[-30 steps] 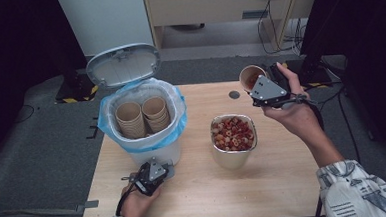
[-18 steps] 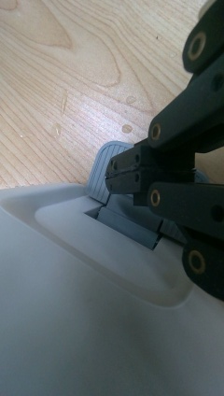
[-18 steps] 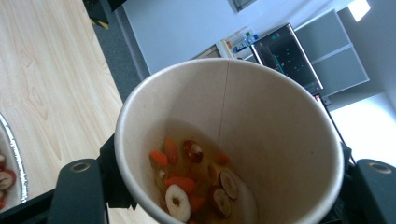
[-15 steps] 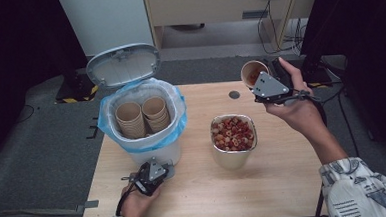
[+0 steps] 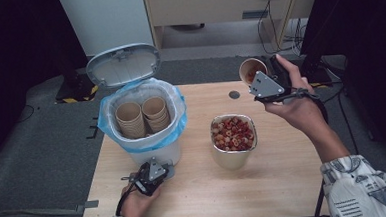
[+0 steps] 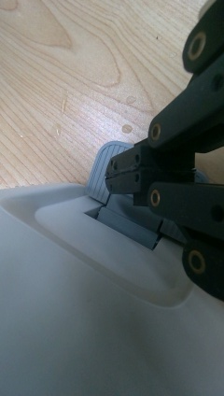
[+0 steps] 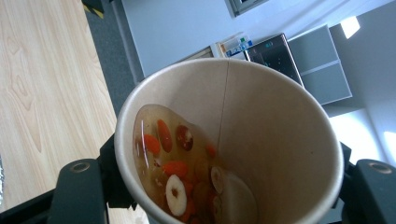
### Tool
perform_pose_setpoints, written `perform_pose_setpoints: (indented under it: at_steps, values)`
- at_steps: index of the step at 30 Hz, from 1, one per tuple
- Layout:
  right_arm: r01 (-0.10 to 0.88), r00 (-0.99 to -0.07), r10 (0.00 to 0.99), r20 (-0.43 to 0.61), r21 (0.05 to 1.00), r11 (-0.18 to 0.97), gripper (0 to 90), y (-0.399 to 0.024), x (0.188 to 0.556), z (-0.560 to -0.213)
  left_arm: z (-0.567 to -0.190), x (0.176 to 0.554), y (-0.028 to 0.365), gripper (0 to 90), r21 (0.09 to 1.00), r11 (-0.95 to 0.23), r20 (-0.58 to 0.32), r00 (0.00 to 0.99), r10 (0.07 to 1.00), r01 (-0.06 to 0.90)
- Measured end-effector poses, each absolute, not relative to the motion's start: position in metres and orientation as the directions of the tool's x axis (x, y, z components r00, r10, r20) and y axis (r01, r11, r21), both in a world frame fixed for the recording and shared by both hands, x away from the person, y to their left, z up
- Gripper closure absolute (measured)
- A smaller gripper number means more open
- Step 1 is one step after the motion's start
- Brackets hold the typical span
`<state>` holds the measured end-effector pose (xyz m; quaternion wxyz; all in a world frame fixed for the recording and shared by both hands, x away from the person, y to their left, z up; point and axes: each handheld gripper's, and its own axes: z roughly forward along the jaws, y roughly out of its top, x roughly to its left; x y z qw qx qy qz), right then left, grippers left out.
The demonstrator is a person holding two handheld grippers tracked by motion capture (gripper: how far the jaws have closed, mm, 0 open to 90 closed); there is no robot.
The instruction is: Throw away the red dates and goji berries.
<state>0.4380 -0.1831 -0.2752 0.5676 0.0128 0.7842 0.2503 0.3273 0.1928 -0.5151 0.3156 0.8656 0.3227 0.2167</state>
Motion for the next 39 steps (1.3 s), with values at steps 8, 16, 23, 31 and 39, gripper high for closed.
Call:
perform_pose_setpoints:
  at_steps: [8, 16, 23, 31, 39]
  values:
    - [-0.272, -0.337, 0.258, -0.906, 0.356, 0.894, 29.3, -0.180, 0.437, -0.275, -0.515, 0.327, 0.193, 89.8, 0.686, -0.592, 0.171, 0.698, 0.695, 0.422]
    - [-0.277, -0.331, 0.237, -0.914, 0.334, 0.901, 29.4, -0.178, 0.437, -0.277, -0.515, 0.327, 0.193, 89.8, 0.686, -0.592, 0.170, 0.698, 0.695, 0.422]
    - [-0.292, -0.323, 0.195, -0.926, 0.294, 0.910, 29.4, -0.173, 0.435, -0.277, -0.515, 0.328, 0.193, 89.8, 0.687, -0.591, 0.169, 0.698, 0.695, 0.422]
    - [-0.304, -0.310, 0.157, -0.938, 0.255, 0.918, 29.3, -0.169, 0.432, -0.278, -0.515, 0.328, 0.193, 89.8, 0.687, -0.591, 0.169, 0.698, 0.696, 0.423]
    - [-0.306, -0.299, 0.132, -0.945, 0.226, 0.925, 29.4, -0.168, 0.431, -0.280, -0.515, 0.328, 0.193, 89.8, 0.687, -0.591, 0.168, 0.698, 0.696, 0.423]
